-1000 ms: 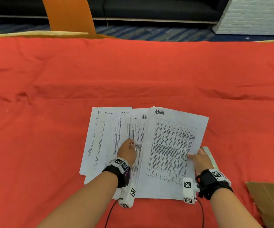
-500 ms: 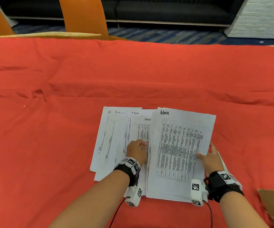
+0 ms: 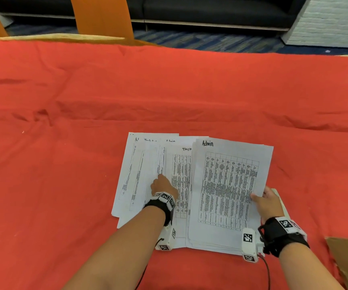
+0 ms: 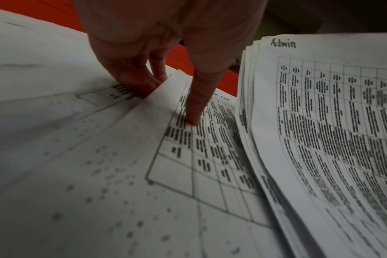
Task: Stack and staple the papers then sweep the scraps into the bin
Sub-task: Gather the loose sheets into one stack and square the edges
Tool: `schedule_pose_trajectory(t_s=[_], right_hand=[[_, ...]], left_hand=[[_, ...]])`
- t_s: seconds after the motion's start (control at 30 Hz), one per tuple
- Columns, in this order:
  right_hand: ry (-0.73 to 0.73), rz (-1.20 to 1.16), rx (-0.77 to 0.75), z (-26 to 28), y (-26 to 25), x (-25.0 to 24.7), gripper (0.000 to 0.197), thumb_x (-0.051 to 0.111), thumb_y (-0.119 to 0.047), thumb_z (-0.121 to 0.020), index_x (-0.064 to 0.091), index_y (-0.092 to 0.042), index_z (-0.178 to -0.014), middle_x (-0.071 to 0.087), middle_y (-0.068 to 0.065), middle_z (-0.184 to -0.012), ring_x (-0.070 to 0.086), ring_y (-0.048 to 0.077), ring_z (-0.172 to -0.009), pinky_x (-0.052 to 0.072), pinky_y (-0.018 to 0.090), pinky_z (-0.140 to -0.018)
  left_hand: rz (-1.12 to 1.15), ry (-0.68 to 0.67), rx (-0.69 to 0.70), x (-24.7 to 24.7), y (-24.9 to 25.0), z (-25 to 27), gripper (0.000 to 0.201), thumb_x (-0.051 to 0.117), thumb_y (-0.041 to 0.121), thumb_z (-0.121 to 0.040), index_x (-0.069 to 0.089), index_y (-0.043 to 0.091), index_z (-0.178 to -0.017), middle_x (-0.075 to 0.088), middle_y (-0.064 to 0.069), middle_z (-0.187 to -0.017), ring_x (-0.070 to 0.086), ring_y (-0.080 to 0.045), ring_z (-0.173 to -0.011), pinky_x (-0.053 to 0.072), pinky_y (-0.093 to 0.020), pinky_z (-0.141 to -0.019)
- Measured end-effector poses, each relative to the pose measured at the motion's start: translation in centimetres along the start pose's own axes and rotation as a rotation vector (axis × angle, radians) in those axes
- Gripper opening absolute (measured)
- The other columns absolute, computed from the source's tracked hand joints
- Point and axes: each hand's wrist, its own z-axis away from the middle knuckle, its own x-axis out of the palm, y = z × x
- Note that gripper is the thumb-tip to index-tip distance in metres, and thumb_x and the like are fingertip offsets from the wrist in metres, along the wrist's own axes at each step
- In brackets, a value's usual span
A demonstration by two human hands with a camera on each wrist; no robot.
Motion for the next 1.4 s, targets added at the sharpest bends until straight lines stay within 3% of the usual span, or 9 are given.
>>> schedule_pose_trajectory(t_s=[0.17,0.37,0.5,0.73,0.9,1.03,1.1,1.27,1.4], right_hand=[[-0.003,-0.006,0.006,0.3,-0.4,0.0,0.036,0.051,0.01,-0.088,0.062,-0.015,-0.112,0.064,-0.006,-0.093,0.059,0.025,-0.102,0.044,0.039,-0.097],[0.009,-0.029,0.019,0.2,-0.3,-0.2,0.04,0.052,0.01,-0.087,0.058,-0.008,-0.121,0.063,0.01,-0.109,0.059,0.027,-0.103,0.044,0.046,-0.101],[0.002,-0.013,0.019,0.1,-0.4,-0.3,0.039,0.052,0.01,-0.087,0.059,-0.008,-0.121,0.064,0.01,-0.109,0.06,0.028,-0.105,0.044,0.046,-0.101],[-0.005,0.022,0.041,-0.5,-0.3,-0.2,0.037,0.055,0.008,-0.084,0.061,-0.008,-0.116,0.066,0.012,-0.11,0.061,0.03,-0.104,0.044,0.05,-0.102],[-0.104,0.001,0.102,-0.6,-0.9,0.6,0.039,0.055,0.008,-0.085,0.059,-0.006,-0.121,0.065,0.012,-0.117,0.061,0.031,-0.108,0.044,0.05,-0.102],[-0.192,0.035,0.141,-0.4,-0.9,2.3,0.039,0.058,0.007,-0.084,0.06,-0.008,-0.12,0.065,0.013,-0.12,0.061,0.03,-0.11,0.044,0.05,-0.103],[-0.227,0.029,0.144,0.0,-1.2,3.3,0.041,0.058,0.007,-0.085,0.059,-0.009,-0.122,0.065,0.01,-0.121,0.061,0.028,-0.111,0.044,0.048,-0.104],[-0.288,0.041,0.129,1.4,-3.1,4.9,0.044,0.059,0.006,-0.085,0.056,-0.013,-0.125,0.064,0.008,-0.122,0.061,0.026,-0.11,0.046,0.047,-0.101],[-0.258,-0.128,0.113,1.3,-4.7,4.6,0.062,0.073,-0.007,-0.074,0.042,-0.018,-0.127,0.059,0.006,-0.123,0.062,0.02,-0.088,0.048,0.031,-0.065]], left_hand=[[-0.094,0.065,0.13,0.4,0.0,1.2,0.052,0.062,0.008,-0.079,0.043,0.01,-0.128,0.038,-0.015,-0.13,0.039,-0.029,-0.121,0.045,-0.035,-0.094],[0.024,0.007,0.072,-0.5,0.6,1.2,0.058,0.06,0.001,-0.078,0.041,0.007,-0.132,0.029,-0.016,-0.134,0.039,-0.029,-0.12,0.045,-0.031,-0.095],[-0.053,-0.039,0.154,-1.1,0.8,1.6,0.057,0.056,0.003,-0.082,0.037,0.009,-0.136,0.044,-0.015,-0.13,0.046,-0.029,-0.119,0.047,-0.037,-0.097],[0.535,-0.039,0.239,-1.0,0.5,4.0,0.067,0.042,-0.003,-0.088,0.014,0.038,-0.133,0.057,-0.004,-0.1,0.053,-0.021,-0.062,0.049,-0.031,-0.052],[0.593,-0.166,0.206,-2.8,0.1,4.7,0.038,0.042,0.008,-0.096,0.045,0.012,-0.134,0.058,-0.003,-0.116,0.054,-0.008,-0.079,0.044,-0.015,-0.064],[0.559,-0.204,0.219,-3.8,0.3,6.0,0.047,0.031,0.028,-0.102,0.027,0.013,-0.147,0.035,-0.005,-0.15,0.039,-0.018,-0.132,0.028,-0.025,-0.107],[0.502,-0.198,0.24,-3.7,0.3,6.5,0.059,0.031,0.044,-0.1,0.02,0.014,-0.15,0.026,-0.002,-0.155,0.025,-0.02,-0.144,0.019,-0.032,-0.115],[0.548,-0.134,0.359,-4.6,0.6,7.5,0.049,0.048,0.007,-0.095,0.036,0.016,-0.143,0.051,-0.001,-0.137,0.051,-0.017,-0.122,0.037,-0.022,-0.099],[0.591,-0.116,0.498,-7.6,1.3,8.5,0.047,0.051,0.006,-0.092,0.043,0.022,-0.136,0.056,0.004,-0.121,0.053,-0.011,-0.107,0.042,-0.021,-0.084]])
